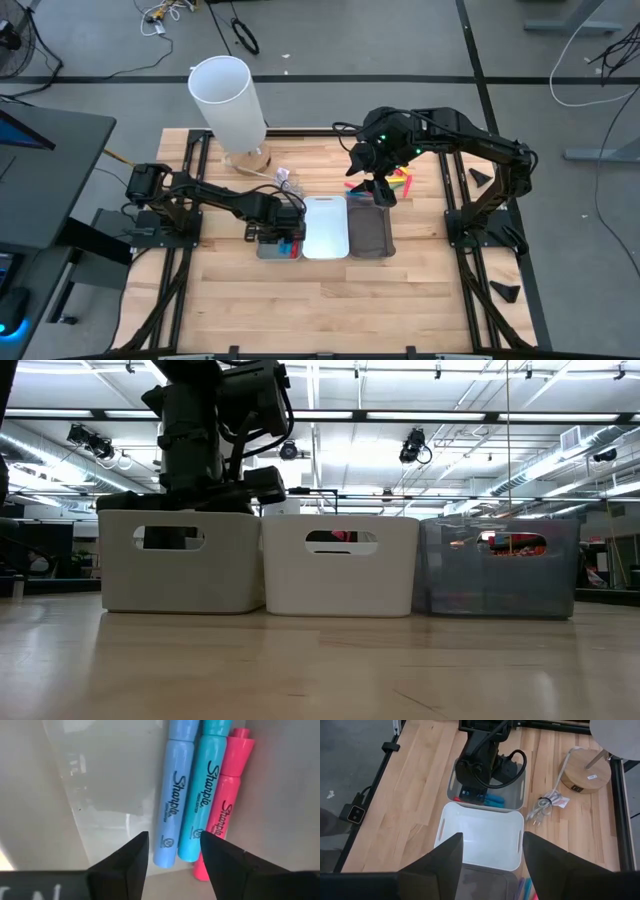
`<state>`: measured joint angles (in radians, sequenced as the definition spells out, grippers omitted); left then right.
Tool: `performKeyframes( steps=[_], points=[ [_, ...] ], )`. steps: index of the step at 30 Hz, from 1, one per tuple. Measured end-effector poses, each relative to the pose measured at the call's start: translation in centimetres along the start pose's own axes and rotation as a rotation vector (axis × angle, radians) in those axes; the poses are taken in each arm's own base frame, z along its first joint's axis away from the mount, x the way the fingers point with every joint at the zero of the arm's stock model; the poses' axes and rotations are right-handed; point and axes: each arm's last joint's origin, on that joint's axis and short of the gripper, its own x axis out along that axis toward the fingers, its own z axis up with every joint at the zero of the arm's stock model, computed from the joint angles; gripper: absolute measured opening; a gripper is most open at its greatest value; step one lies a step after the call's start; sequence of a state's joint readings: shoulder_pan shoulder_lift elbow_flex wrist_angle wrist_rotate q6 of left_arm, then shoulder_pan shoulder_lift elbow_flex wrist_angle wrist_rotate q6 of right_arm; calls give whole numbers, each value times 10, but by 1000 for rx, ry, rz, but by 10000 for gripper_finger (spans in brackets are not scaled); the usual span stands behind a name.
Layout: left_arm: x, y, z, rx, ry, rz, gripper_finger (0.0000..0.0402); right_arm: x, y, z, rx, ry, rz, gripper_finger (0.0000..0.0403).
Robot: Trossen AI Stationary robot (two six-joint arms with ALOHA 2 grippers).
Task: Pick & Place Markers
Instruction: Put the blue marker into the gray bin
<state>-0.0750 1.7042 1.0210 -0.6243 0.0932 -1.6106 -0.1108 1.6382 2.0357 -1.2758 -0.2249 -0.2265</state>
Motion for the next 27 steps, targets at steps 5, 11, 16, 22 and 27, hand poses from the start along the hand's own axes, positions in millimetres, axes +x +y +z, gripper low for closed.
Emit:
performKeyframes(
  steps=[5, 11, 16, 22, 27],
  points=[
    [0, -1, 0, 3, 4, -7, 177, 0, 0, 0, 0, 0, 1, 208],
    [-14, -2, -1, 115, -12, -57, 176, 0, 0, 0, 0, 2, 1, 208],
    [-38, -5, -1, 274, -114, -167, 176, 0, 0, 0, -22, 0, 0, 208],
    [-65, -6, -3, 521, -203, -272, 176, 0, 0, -1, -17, 9, 2, 208],
    [-89, -7, -4, 723, -319, -364, 177, 0, 0, -1, 31, 13, 2, 208]
  ],
)
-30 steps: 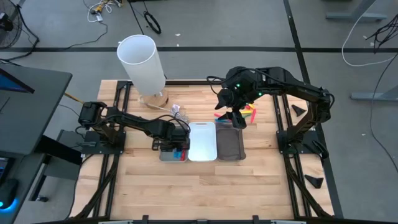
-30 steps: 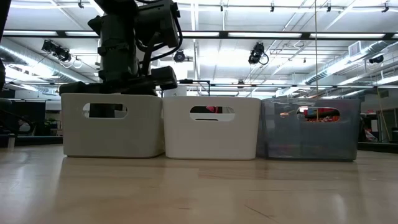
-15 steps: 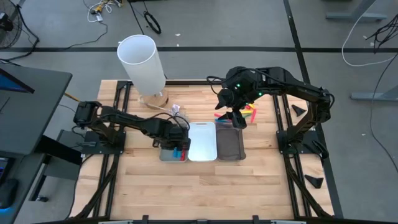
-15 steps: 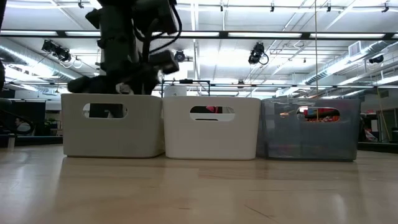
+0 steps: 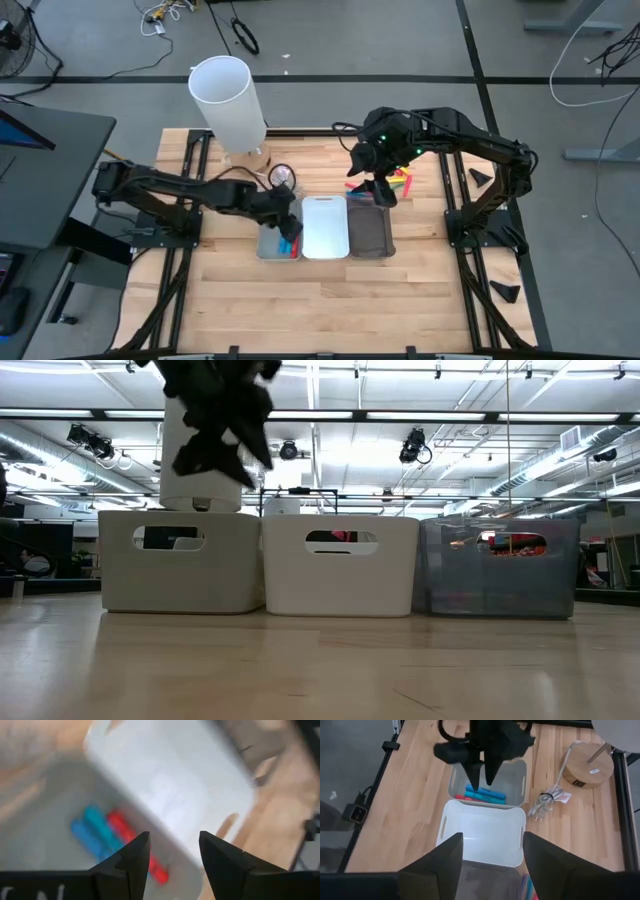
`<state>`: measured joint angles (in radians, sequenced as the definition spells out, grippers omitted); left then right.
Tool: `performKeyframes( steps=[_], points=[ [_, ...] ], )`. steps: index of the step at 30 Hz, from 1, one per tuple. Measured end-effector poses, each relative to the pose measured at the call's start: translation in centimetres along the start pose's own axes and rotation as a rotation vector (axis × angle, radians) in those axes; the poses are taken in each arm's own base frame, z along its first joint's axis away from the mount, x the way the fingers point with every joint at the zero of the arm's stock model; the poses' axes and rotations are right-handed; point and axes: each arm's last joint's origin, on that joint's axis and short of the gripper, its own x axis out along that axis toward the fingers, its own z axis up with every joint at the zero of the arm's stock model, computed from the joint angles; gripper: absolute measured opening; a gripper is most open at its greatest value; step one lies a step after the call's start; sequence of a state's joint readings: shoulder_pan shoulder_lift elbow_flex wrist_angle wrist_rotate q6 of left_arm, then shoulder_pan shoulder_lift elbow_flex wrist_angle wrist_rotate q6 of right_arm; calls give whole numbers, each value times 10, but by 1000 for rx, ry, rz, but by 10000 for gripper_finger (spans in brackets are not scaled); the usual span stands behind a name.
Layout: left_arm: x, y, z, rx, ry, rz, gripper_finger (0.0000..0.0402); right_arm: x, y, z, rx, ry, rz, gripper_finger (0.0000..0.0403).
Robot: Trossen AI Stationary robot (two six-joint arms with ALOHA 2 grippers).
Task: Pick & Place Markers
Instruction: Put the blue marker into the gray bin
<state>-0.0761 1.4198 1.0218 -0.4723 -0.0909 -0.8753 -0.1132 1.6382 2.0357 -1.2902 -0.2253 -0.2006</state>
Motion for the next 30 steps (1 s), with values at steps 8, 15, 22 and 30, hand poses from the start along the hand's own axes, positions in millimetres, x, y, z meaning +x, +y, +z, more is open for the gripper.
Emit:
performKeyframes(
  steps=[8, 15, 22, 30],
  points=[
    [-36, -11, 16, 315, -250, -92, 177, 0, -2, 5, 110, -53, -6, 208],
    [-64, -15, 23, 521, -379, -193, 177, 0, 3, 11, 167, -108, 43, 208],
    [-70, 20, 2, 490, -543, -388, 177, 1, 16, 24, 177, -208, 77, 208],
    [-85, 49, -22, 479, -684, -474, 177, 1, 26, 39, 144, -354, 105, 208]
  ],
)
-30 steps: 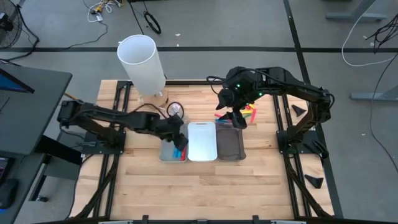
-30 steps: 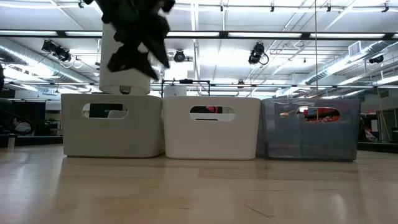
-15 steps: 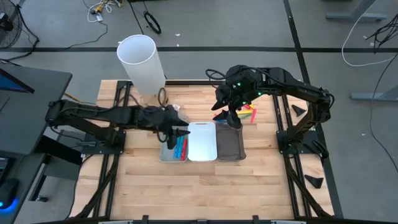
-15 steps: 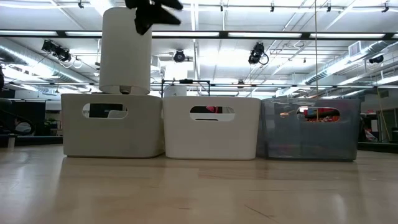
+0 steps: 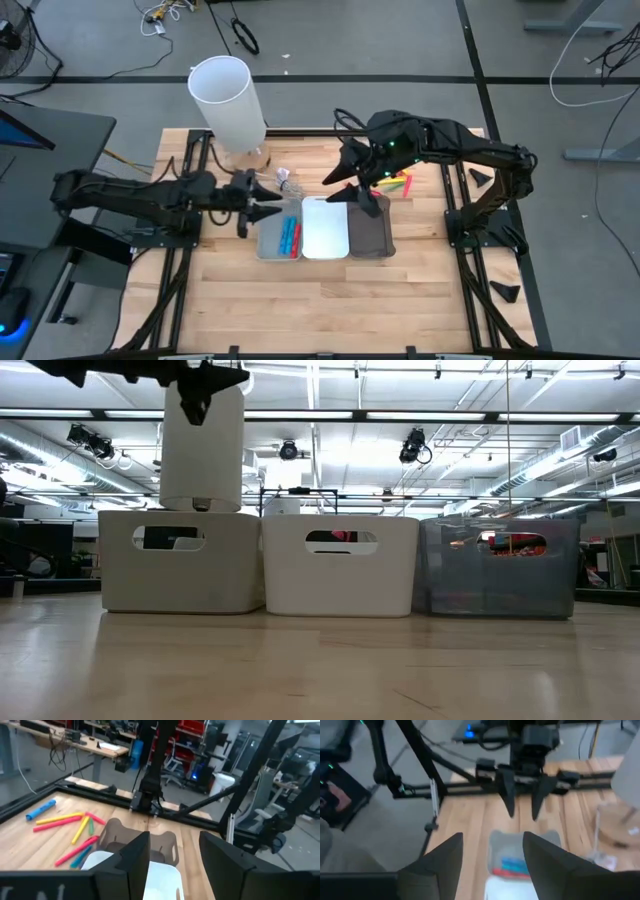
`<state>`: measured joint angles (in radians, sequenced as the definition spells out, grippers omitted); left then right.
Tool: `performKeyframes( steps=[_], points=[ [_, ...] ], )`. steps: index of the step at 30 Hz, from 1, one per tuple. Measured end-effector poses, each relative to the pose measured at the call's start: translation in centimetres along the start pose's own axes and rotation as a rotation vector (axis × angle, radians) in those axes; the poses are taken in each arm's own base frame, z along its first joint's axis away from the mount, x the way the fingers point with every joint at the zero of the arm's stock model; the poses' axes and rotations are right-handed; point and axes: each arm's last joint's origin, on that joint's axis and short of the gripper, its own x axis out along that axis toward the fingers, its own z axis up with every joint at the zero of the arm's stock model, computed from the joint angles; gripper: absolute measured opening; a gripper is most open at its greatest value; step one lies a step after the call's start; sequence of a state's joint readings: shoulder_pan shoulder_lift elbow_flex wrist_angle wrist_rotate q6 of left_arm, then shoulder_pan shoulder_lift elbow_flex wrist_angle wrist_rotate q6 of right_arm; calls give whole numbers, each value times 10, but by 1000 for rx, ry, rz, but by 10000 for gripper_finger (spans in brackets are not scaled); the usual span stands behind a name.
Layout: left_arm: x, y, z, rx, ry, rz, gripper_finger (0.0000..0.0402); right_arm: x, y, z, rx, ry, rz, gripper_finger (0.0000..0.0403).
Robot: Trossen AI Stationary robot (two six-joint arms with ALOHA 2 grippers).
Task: Pick & Place Markers
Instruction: Put the blue marker into the gray bin
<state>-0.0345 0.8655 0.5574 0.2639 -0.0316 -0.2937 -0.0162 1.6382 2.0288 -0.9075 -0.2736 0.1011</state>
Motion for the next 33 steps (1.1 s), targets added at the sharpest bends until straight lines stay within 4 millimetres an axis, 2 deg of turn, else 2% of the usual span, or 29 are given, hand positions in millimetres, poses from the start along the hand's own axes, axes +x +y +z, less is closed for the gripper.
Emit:
performKeyframes(
  steps=[6, 10, 16, 25, 33],
  points=[
    [-5, 0, 3, -43, -32, 29, 177, 6, -6, -1, 7, -22, -31, 208],
    [-5, 0, 3, -96, -34, 29, 177, 13, -14, -9, 27, 23, -59, 208],
    [-5, 0, 3, -109, -34, 28, 177, 13, -27, -21, 11, 120, -77, 208],
    [-5, 0, 3, -108, -34, 29, 177, -5, -65, -34, -53, 252, -104, 208],
    [-5, 0, 3, -108, -34, 28, 177, -30, -105, -46, -102, 355, -194, 208]
  ],
)
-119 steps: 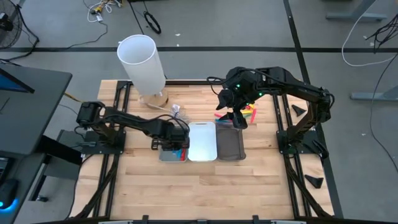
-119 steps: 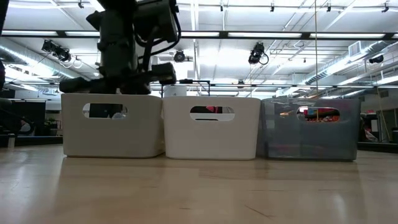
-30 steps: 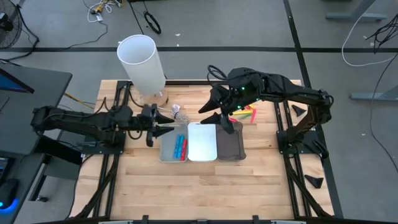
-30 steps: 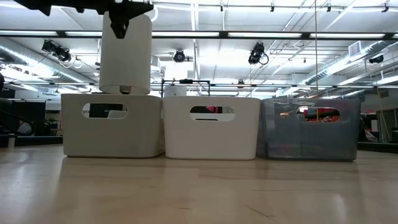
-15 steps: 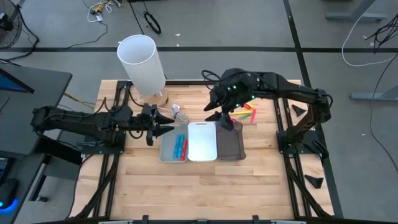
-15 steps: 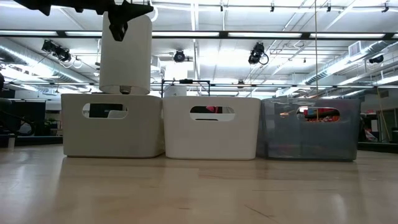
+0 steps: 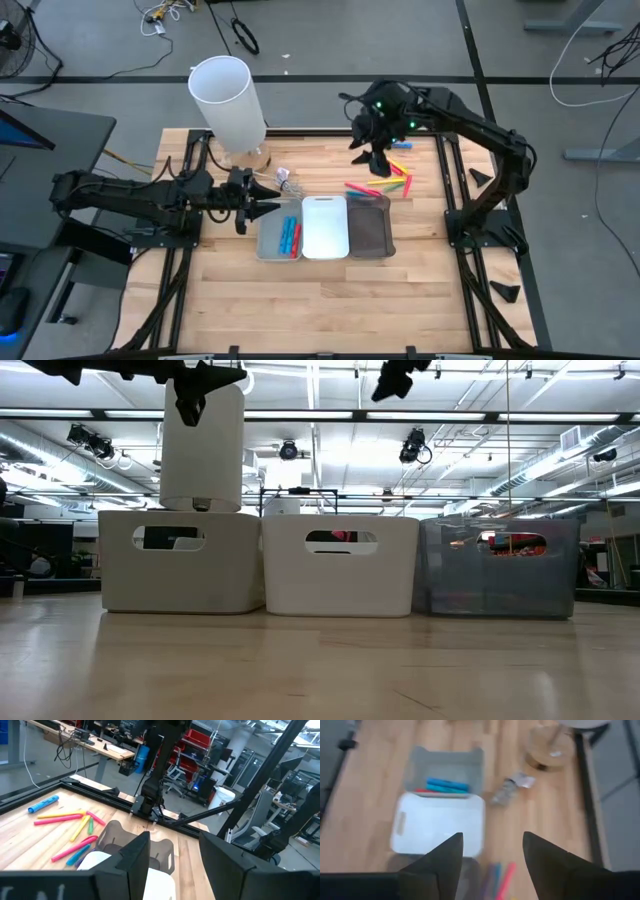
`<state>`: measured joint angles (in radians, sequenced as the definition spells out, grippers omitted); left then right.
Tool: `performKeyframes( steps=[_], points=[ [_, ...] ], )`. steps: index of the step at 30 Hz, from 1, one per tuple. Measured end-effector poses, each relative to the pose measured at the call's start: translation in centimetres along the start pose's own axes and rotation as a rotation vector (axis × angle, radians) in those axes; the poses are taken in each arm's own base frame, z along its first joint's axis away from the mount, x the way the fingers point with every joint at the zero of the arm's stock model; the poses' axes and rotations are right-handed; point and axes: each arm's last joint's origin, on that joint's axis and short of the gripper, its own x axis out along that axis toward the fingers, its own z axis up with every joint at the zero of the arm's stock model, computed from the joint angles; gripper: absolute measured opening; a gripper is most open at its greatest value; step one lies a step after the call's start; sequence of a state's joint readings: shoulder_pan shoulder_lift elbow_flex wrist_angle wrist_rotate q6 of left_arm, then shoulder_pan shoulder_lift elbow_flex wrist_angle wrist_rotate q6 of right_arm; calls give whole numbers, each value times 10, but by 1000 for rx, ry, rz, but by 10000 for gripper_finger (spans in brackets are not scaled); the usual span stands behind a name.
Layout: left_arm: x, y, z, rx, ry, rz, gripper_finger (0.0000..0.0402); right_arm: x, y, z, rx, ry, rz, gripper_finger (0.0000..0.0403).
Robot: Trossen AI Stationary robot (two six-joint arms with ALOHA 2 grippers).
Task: Pick & Place Markers
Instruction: Put the blue marker into the gray bin
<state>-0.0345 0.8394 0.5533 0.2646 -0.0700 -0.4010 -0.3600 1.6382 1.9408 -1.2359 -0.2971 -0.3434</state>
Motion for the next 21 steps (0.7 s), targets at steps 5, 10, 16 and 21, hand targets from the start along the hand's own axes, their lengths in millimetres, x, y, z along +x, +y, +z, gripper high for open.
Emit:
performKeyframes(
  steps=[5, 10, 16, 21],
  points=[
    [0, 0, 0, 0, 0, 0, 177, -9, -25, -13, 74, 41, -71, 208],
    [0, 0, 0, 0, 0, 0, 177, -20, -50, -28, 114, 93, -180, 208],
    [0, 0, 0, 1, 0, 0, 177, -32, -77, -43, 84, 109, -251, 208],
    [0, 0, 0, 1, 0, 0, 177, -33, -107, -58, 122, 141, -301, 208]
  ],
)
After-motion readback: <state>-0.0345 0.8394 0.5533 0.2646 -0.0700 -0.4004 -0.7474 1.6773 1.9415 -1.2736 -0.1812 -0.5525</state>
